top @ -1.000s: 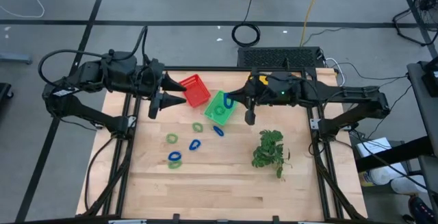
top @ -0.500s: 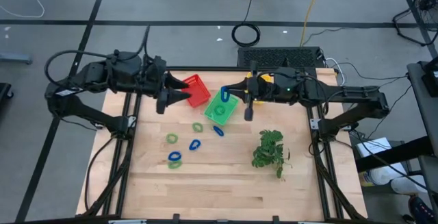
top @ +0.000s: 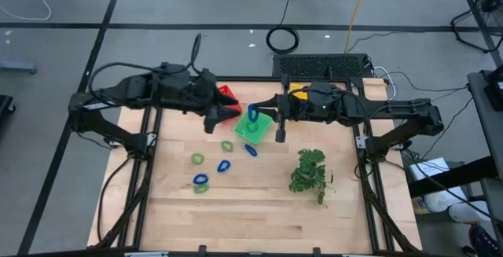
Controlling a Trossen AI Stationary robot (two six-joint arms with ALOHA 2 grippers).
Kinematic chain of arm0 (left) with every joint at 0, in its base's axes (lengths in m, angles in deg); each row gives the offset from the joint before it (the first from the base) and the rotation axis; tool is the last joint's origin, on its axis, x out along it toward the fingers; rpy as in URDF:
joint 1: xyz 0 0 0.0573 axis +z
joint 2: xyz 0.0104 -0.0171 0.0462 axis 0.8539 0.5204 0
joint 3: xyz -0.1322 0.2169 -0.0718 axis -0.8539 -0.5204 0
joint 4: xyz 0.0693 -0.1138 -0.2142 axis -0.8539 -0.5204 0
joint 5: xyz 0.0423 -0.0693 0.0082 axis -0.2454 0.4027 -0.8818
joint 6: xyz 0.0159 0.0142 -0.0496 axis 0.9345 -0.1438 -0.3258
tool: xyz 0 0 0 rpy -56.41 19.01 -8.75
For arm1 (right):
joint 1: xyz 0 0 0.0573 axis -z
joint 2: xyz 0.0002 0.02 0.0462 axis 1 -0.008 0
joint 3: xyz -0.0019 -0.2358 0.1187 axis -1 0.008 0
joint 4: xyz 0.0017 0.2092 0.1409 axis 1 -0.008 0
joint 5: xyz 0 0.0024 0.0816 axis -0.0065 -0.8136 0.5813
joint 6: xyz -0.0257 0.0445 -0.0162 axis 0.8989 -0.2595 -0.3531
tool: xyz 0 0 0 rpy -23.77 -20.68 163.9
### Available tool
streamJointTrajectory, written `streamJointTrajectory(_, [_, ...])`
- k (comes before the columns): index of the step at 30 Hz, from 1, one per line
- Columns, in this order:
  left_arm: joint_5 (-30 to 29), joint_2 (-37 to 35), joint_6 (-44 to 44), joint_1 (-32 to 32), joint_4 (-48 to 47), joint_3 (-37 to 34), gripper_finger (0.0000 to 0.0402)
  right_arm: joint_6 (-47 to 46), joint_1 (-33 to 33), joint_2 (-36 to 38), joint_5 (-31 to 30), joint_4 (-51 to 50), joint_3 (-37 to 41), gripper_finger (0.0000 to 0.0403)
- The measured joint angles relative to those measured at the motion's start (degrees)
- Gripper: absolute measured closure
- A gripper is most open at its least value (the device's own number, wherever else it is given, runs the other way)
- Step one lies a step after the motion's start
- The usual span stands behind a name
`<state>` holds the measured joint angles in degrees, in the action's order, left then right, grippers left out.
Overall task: Sort spring keychains
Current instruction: Put the blue spring keychain into the red bin
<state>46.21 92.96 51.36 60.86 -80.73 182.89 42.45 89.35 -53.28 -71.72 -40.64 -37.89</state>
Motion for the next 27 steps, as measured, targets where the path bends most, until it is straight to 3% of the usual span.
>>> streamJointTrajectory(5, [1.49,2.25,-0.53,0.02,4.33,0.02,0.0174,0.14,0.04,0.04,-0.03,0.99,0.00,0.0402])
streamJointTrajectory(17, [2.82,5.71,-4.88,0.02,3.75,-0.14,0.0180,1.27,-1.03,0.02,0.01,0.84,0.00,0.0402])
streamJointTrajectory(20, [2.80,5.70,-5.92,0.00,3.94,-0.19,0.0219,1.28,-1.03,0.02,-0.01,0.48,0.00,0.0402])
streamJointTrajectory(27, [5.08,5.68,-5.58,0.02,4.00,-0.13,0.0370,1.72,-1.03,0.02,-0.02,0.50,0.00,0.0402])
